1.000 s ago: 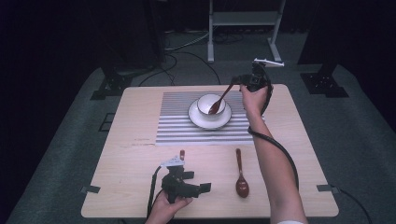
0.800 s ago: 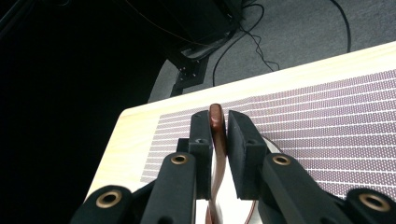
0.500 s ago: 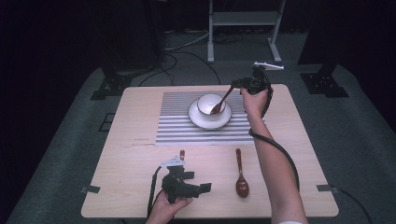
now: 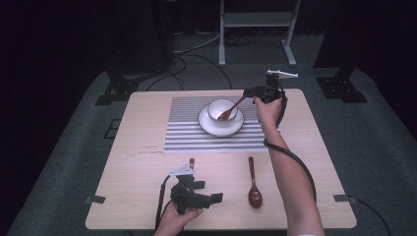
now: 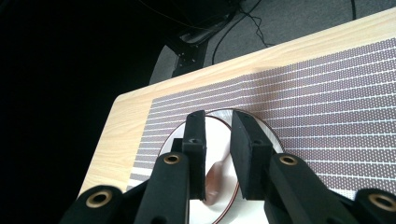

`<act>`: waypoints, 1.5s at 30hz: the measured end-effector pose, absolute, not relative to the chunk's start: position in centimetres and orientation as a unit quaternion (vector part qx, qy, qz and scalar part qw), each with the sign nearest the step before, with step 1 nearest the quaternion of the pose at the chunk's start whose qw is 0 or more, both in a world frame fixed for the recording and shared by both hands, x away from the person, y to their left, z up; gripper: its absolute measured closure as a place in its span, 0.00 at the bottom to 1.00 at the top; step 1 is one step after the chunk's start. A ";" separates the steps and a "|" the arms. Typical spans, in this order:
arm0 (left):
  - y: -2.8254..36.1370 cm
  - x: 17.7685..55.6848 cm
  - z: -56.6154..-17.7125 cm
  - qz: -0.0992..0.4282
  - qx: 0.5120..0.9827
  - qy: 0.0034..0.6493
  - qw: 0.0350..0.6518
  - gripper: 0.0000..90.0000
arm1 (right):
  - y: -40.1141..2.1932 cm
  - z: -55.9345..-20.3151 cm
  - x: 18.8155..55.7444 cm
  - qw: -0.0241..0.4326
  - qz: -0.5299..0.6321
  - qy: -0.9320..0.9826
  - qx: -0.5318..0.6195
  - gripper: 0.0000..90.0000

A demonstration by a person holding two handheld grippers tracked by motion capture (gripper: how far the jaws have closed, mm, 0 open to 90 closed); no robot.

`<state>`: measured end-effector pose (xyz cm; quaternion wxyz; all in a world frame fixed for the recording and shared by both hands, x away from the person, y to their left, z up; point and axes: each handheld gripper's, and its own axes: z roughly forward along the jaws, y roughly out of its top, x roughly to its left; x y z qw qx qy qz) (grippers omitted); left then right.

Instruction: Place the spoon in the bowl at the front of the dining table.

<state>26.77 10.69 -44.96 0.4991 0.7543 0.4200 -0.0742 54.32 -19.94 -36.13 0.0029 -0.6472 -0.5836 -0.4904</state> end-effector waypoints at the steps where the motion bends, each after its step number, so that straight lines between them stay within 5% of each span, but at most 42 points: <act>1: 10.7 26.8 -45.0 -0.074 0.754 0.420 0.499 0.00 | -19.9 -36.1 54.3 0.003 -0.490 -0.584 -0.647 0.84; 24: 10.7 26.8 -44.9 -0.072 0.755 0.421 0.498 0.00 | -20.4 -37.0 54.1 0.015 -0.484 -0.587 -0.649 0.82; 45: 10.6 27.0 -44.9 -0.068 0.755 0.421 0.498 0.00 | -21.5 -37.8 53.0 0.032 -0.478 -0.603 -0.638 0.69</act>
